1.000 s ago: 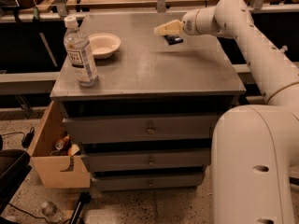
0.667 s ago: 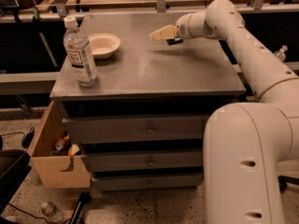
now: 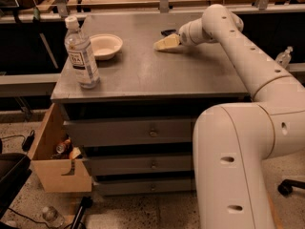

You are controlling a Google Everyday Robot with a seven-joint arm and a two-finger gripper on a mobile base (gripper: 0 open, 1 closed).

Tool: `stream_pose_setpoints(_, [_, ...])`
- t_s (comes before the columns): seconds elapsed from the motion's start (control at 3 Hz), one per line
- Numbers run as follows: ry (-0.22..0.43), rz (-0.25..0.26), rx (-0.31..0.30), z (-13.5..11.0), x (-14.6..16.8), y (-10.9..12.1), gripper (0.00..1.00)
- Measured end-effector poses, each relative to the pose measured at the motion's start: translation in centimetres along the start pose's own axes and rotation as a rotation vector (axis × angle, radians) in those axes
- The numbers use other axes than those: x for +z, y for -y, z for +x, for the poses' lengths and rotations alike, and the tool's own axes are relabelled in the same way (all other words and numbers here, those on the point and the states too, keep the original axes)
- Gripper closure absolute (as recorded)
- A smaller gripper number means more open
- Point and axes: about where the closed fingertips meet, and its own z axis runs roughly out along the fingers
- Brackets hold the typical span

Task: Move rxbar blueberry near blue plastic bottle

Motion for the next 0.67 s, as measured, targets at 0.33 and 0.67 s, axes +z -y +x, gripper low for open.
stream_pose_setpoints(0.33, [-0.012,0.005,0.001,0.02,-0.04,0.2,0.42])
stream_pose_setpoints(0.67, [-0.012,0.005,0.001,-0.53,-0.4,0.22,0.64])
